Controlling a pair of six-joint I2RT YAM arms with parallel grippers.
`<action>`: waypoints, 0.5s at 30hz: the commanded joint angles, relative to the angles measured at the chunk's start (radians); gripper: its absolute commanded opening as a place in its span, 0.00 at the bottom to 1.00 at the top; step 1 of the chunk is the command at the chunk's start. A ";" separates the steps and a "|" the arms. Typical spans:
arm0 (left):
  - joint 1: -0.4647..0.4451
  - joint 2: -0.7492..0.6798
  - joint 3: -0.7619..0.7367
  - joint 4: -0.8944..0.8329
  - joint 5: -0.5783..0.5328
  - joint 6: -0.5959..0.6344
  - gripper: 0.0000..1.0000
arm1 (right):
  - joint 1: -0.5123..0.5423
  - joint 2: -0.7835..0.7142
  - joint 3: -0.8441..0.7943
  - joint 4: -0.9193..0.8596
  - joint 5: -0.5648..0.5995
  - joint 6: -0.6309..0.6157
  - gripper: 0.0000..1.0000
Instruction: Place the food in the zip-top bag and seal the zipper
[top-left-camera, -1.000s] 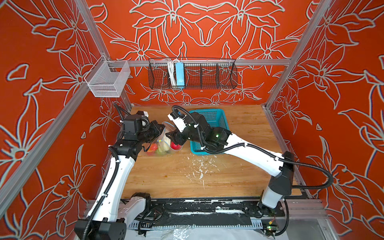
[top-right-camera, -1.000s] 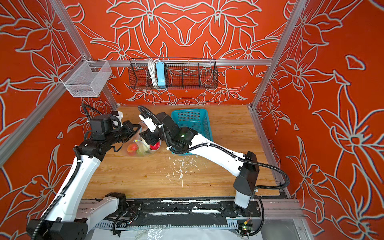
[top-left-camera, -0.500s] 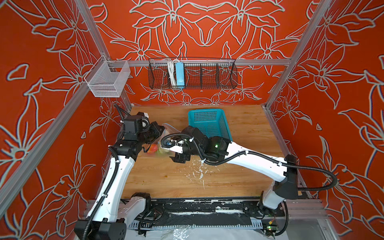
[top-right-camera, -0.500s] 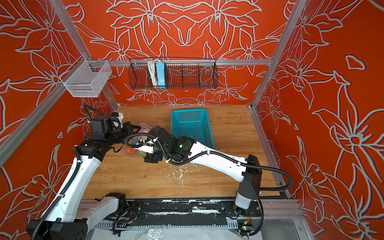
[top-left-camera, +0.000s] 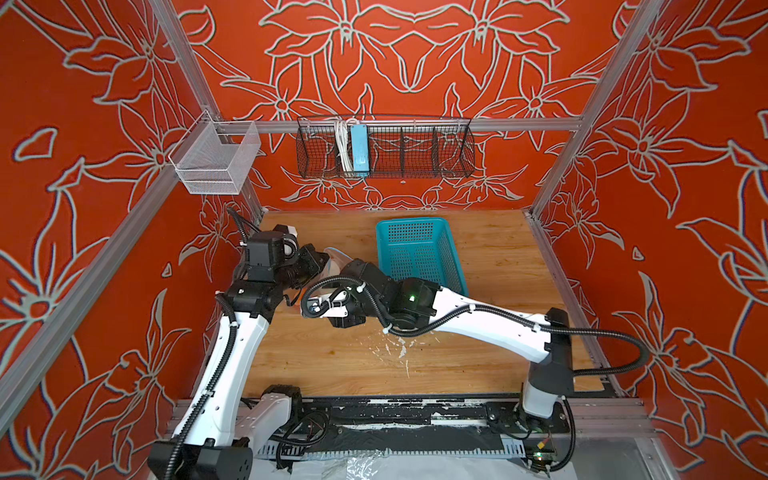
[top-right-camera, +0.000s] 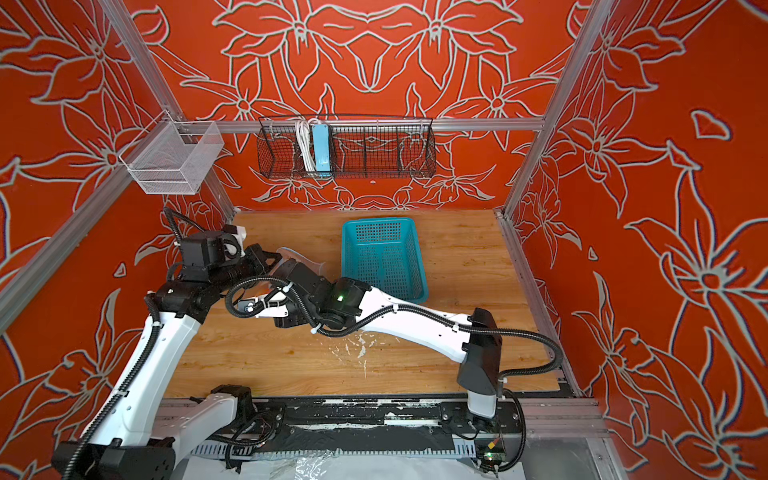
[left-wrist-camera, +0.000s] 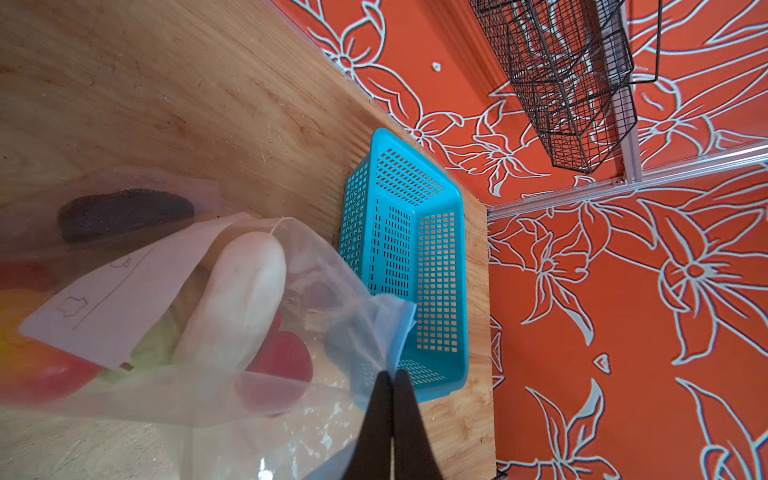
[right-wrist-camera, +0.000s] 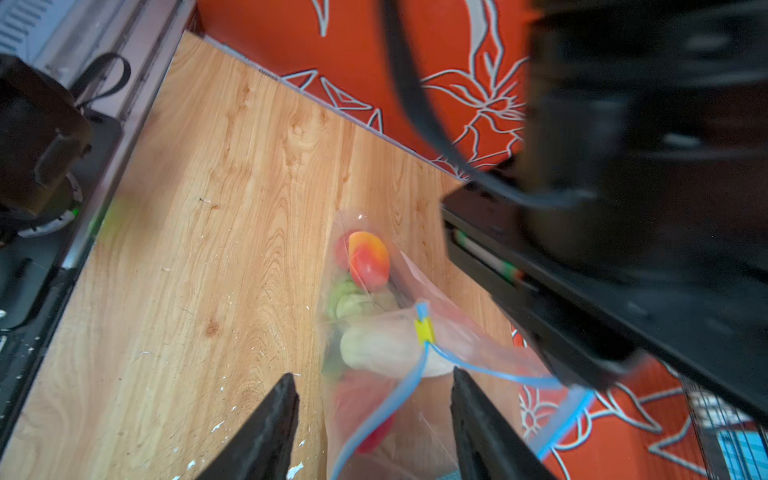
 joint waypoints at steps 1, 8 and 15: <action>-0.006 -0.019 0.035 -0.010 -0.008 0.011 0.00 | 0.005 0.044 0.067 -0.036 0.025 -0.064 0.53; -0.006 -0.027 0.033 -0.019 -0.009 0.009 0.00 | 0.009 0.113 0.133 -0.047 0.079 -0.106 0.51; -0.006 -0.027 0.031 -0.021 -0.005 0.002 0.00 | 0.010 0.146 0.140 -0.004 0.125 -0.168 0.50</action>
